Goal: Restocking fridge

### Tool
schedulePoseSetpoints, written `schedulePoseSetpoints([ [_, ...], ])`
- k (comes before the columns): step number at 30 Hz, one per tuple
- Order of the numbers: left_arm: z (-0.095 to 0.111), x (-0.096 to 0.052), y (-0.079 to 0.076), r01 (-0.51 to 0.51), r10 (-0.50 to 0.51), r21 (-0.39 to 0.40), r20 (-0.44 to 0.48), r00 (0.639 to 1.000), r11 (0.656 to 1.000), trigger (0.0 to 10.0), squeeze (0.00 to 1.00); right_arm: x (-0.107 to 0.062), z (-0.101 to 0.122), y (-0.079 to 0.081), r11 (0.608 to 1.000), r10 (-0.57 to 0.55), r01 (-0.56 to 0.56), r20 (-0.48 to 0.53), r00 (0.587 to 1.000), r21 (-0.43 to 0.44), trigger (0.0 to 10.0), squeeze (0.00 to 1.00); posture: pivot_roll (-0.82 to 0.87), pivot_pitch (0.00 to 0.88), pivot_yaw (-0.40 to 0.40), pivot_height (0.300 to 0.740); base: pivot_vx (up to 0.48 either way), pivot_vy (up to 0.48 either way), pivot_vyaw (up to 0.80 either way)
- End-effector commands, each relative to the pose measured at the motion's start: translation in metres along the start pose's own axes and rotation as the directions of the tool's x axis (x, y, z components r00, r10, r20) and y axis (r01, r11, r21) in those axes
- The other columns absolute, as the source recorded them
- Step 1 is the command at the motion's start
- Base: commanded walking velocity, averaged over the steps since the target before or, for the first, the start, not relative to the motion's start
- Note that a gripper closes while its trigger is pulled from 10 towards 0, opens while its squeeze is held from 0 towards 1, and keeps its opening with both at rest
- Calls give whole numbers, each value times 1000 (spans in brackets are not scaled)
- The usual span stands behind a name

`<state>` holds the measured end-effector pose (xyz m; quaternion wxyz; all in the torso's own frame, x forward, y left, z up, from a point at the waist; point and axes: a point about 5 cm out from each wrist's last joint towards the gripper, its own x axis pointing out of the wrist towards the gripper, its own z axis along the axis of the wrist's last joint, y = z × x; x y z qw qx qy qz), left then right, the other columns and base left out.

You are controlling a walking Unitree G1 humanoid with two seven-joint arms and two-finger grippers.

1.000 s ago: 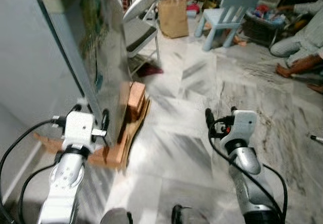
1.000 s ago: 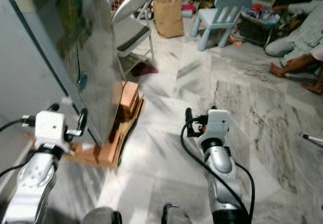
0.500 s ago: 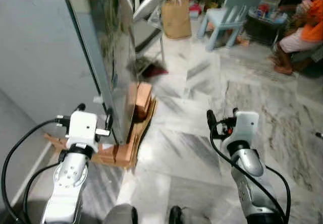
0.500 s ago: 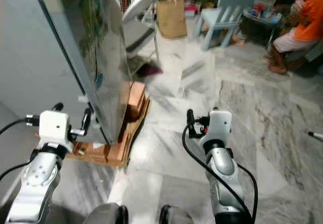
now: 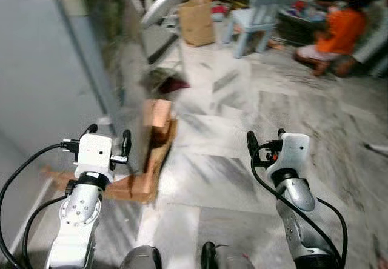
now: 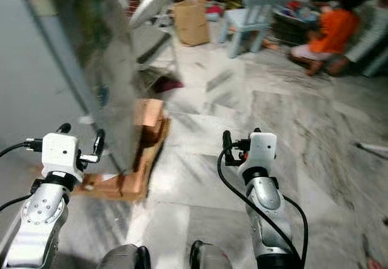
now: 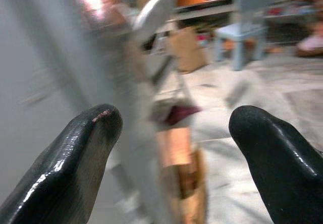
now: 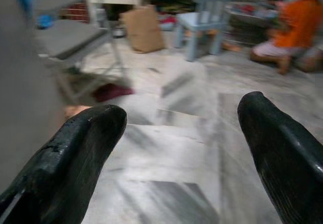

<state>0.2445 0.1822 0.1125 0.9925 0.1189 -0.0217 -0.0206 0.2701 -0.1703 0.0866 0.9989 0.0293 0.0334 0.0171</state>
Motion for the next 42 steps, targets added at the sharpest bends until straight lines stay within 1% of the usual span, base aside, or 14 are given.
schedulePoseSetpoints([
  [1, 2, 0, -5, 25, -25, -2, 9, 1000, 1000, 10000, 0, -1, 2, -7, 1000, -19, 19, 1, 1000, -8, 10000, 0, 112, 125, -71, 740, 334, 0, 0],
  [3, 2, 0, -6, 25, -25, -4, 8, 1000, 1000, 10000, 0, -1, 2, -7, 1000, -18, 18, 0, 1000, -9, 10000, 0, 113, 126, -72, 740, 326, 0, 0],
  [7, 2, 1, -5, 19, -19, -9, 5, 1000, 1000, 10000, 0, 0, 2, -7, 1000, -14, 14, -3, 1000, -12, 10000, 0, 114, 128, -77, 740, 294, 381, 0],
  [13, -1, -2, -3, 3, -3, -7, -5, 1000, 1000, 10000, 0, 1, 2, -8, 1000, -13, 13, -5, 1000, -16, 10000, 0, 114, 125, -81, 740, 0, 48, 0],
  [17, -3, -6, 1, -29, 29, 4, -19, 999, 1000, 10000, 0, 0, 1, -9, 1000, -12, 12, -11, 1000, -18, 10000, 0, 116, 124, -84, 740, 0, 0, 0],
  [19, -6, -8, 7, -80, 80, 13, -37, 996, 997, 10000, 0, -1, 0, -9, 1000, -12, 12, -14, 1000, -18, 10000, 0, 117, 124, -86, 740, 0, 0, 0],
  [20, -6, -8, 7, -80, 80, 13, -37, 996, 997, 10000, 0, -1, 0, -9, 1000, -12, 12, -14, 1000, -18, 10000, 0, 117, 124, -86, 740, 0, 0, 0],
  [21, -10, -7, 16, -137, 138, 15, -57, 989, 990, 10000, 0, -1, 0, -9, 1000, -12, 12, -19, 1000, -17, 10000, 0, 116, 126, -87, 740, 0, 0, 0],
  [27, -8, 5, 28, -175, 176, 27, -50, 983, 984, 10000, 0, -5, -1, -8, 1000, -4, 4, -31, 1000, -22, 10000, 0, 107, 132, -86, 740, 0, 0, 0],
  [33, -6, 11, 37, -182, 184, 39, -48, 982, 983, 10000, 0, -8, -1, -9, 1000, -13, 12, -34, 999, -14, 10000, 0, 97, 141, -79, 740, 0, 0, 0],
  [34, -6, 14, 41, -195, 197, 43, -50, 979, 980, 10000, 0, -8, 0, -9, 1000, -12, 12, -32, 999, -12, 10000, 0, 96, 143, -80, 740, 0, 0, 0],
  [36, -6, 17, 44, -203, 205, 50, -47, 978, 978, 10000, 0, -8, 0, -8, 1000, -11, 11, -31, 999, -12, 10000, 0, 93, 148, -82, 740, 0, 0, 0],
  [38, -4, 23, 49, -210, 212, 58, -39, 976, 976, 10000, 0, -9, 1, -8, 1000, -9, 9, -31, 999, -11, 10000, 0, 90, 150, -83, 740, 0, 0, 0],
  [42, 3, 37, 55, -195, 196, 49, -12, 981, 980, 10000, 0, -10, 4, -7, 1000, 1, -1, -27, 1000, -12, 10000, 0, 73, 165, -83, 740, 0, 0, 0],
])
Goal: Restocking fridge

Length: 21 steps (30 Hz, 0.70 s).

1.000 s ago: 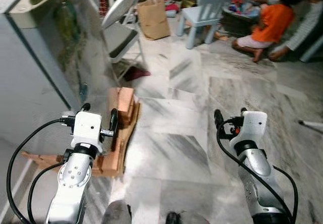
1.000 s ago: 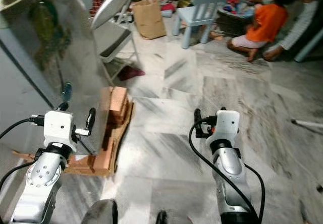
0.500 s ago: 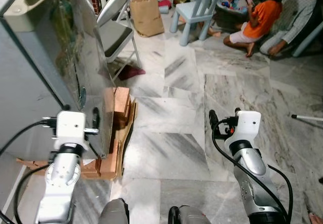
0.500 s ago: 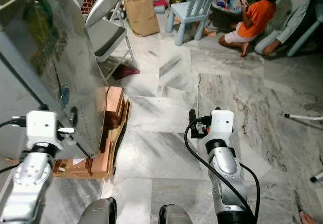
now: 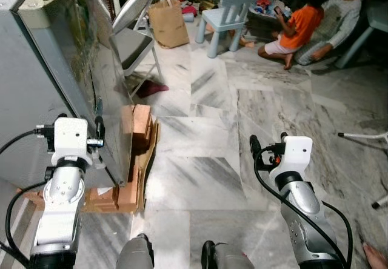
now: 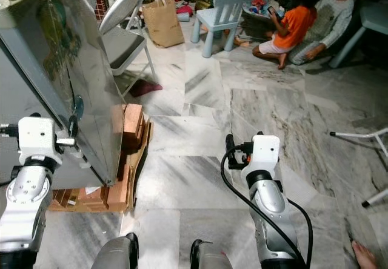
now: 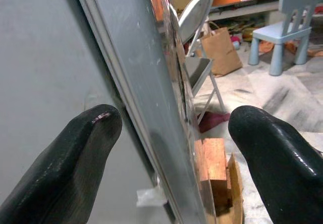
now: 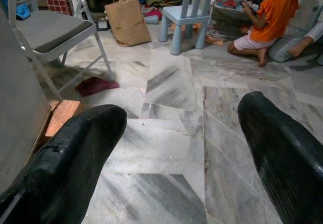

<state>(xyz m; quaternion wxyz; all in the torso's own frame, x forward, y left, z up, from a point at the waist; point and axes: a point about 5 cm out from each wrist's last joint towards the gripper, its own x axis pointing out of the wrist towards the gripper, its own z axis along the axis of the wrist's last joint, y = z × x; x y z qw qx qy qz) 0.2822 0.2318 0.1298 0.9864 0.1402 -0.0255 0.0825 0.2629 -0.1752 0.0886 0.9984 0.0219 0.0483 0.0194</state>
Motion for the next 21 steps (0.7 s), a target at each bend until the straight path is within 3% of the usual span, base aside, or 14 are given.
schedulePoseSetpoints([
  [1, 0, 4, 2, 4, -4, 0, 2, 1000, 1000, 10000, 0, -3, 2, -3, 1000, -3, 3, 3, 1000, 2, 10000, 0, 72, 165, -82, 740, 0, 0, 0],
  [4, 3, 9, 4, 6, -6, -2, 15, 1000, 1000, 10000, 0, -6, 3, -4, 1000, -5, 5, -1, 1000, 2, 10000, 0, 66, 168, -76, 740, 0, 0, 0],
  [10, 4, 5, 4, 20, -19, -15, 30, 999, 1000, 10000, 0, -8, 2, -4, 1000, -11, 11, -6, 1000, 6, 10000, 0, 75, 172, -67, 740, 0, 0, 0],
  [13, 1, -4, 2, 29, -29, -27, 19, 999, 999, 10000, 0, -9, 0, -4, 1000, -13, 13, -10, 1000, 8, 10000, 0, 85, 171, -61, 740, 94, 0, 0],
  [16, -9, -24, -8, 55, -57, -53, -24, 998, 997, 10000, 0, -9, 0, -3, 1000, -14, 14, -11, 1000, 16, 10000, 0, 93, 166, -60, 740, 282, 0, 0],
  [21, -11, -33, -16, 73, -75, -66, -27, 997, 995, 10000, 0, -5, 2, -1, 1000, -8, 8, -2, 1000, 21, 10000, 0, 96, 164, -64, 740, 277, 0, 0],
])
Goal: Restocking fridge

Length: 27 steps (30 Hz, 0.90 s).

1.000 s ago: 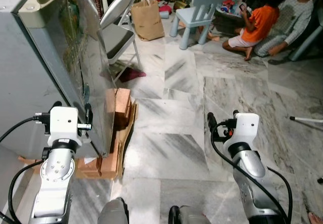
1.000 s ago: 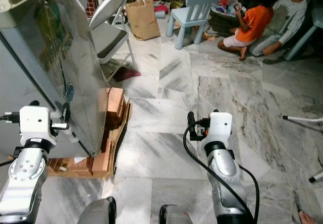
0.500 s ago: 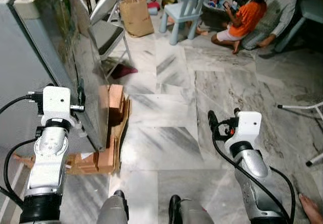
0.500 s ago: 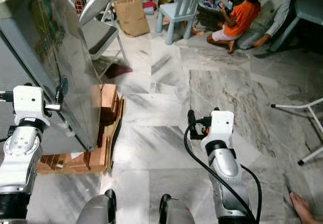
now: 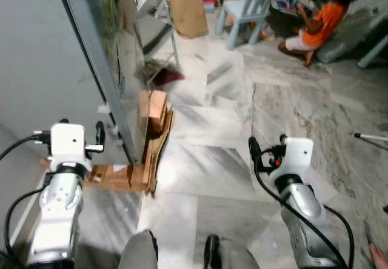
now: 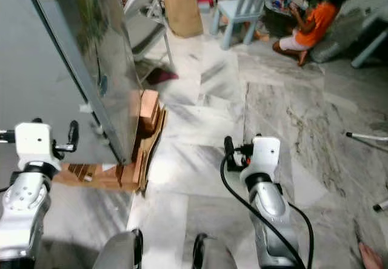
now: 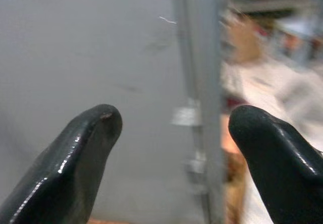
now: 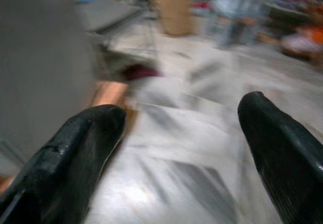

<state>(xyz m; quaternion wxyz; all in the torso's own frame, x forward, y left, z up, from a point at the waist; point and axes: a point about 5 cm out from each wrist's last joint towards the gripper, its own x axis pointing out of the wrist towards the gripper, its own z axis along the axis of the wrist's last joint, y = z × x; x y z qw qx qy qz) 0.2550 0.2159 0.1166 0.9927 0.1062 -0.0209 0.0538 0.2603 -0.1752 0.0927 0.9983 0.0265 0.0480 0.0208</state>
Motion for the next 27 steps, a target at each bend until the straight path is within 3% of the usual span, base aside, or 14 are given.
schedulePoseSetpoints([
  [1, -3, -2, -3, 18, -18, 3, -23, 1000, 1000, 10000, 0, -2, -1, -1, 1000, -11, 11, -3, 1000, 12, 10000, 0, 96, 162, -66, 740, 274, 0, 0],
  [27, -3, -6, -11, 18, -19, -33, -34, 999, 999, 10000, 0, -2, -3, -3, 1000, -18, 18, -11, 1000, 5, 10000, 0, 85, 140, -73, 740, 31, 0, 0],
])
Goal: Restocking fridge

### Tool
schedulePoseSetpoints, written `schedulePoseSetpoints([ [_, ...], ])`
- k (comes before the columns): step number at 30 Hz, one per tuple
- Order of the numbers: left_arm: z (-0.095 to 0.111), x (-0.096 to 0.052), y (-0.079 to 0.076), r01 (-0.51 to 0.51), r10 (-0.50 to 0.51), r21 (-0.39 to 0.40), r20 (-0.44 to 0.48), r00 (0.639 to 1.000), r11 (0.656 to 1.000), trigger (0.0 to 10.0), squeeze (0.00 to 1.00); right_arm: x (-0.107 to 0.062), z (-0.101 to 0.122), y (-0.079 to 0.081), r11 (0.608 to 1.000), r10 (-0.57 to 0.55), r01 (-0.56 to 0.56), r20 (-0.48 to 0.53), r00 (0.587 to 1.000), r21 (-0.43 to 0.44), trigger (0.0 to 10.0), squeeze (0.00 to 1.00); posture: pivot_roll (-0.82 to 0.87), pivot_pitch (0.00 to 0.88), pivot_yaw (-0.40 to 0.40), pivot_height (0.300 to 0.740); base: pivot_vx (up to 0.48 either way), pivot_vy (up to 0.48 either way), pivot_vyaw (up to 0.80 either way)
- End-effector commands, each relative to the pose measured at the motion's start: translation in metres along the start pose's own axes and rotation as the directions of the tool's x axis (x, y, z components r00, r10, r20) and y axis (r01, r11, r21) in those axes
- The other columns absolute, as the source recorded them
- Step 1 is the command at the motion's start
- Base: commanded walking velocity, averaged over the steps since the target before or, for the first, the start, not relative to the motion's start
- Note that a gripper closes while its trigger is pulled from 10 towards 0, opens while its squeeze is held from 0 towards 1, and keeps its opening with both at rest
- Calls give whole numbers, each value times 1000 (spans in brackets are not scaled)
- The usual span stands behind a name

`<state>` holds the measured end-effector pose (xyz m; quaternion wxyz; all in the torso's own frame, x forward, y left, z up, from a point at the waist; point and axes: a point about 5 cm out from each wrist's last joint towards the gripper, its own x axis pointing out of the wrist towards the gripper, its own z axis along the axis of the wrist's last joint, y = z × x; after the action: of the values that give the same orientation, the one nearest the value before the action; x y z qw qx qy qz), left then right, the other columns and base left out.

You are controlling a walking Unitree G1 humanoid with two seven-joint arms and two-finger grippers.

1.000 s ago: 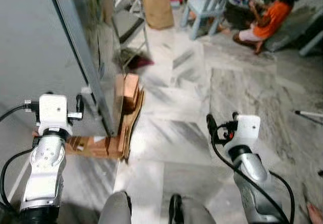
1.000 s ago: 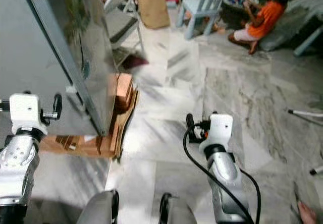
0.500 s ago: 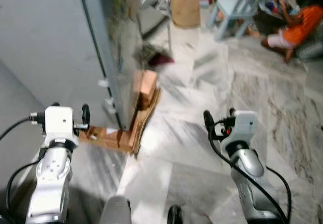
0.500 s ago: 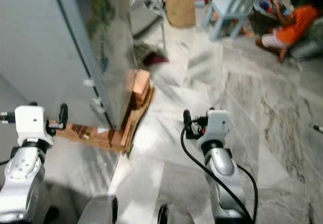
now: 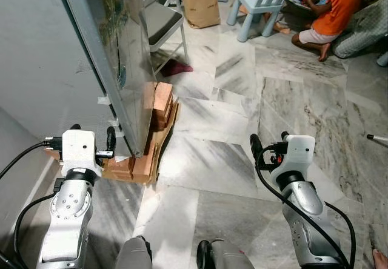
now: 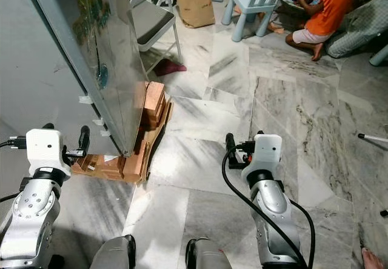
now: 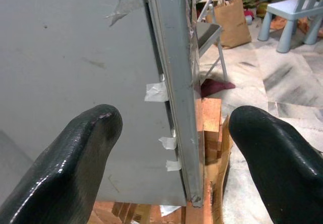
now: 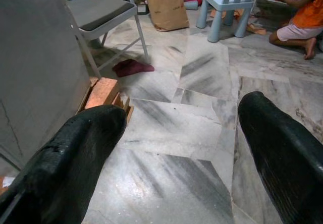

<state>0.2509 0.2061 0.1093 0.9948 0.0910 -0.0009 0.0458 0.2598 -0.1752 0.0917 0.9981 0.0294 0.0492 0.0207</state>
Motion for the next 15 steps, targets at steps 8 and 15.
schedulePoseSetpoints([
  [8, 7, 1, -3, 24, -23, -16, 34, 999, 1000, 10000, 0, -2, -2, -3, 1000, -21, 21, -3, 1000, -10, 10000, 0, 85, 138, -71, 740, 33, 0, -237],
  [15, 8, 2, -4, 31, -31, -19, 35, 999, 999, 10000, 0, -1, -1, -3, 1000, -23, 23, 2, 1000, -9, 10000, 0, 84, 144, -69, 740, 306, 0, -593],
])
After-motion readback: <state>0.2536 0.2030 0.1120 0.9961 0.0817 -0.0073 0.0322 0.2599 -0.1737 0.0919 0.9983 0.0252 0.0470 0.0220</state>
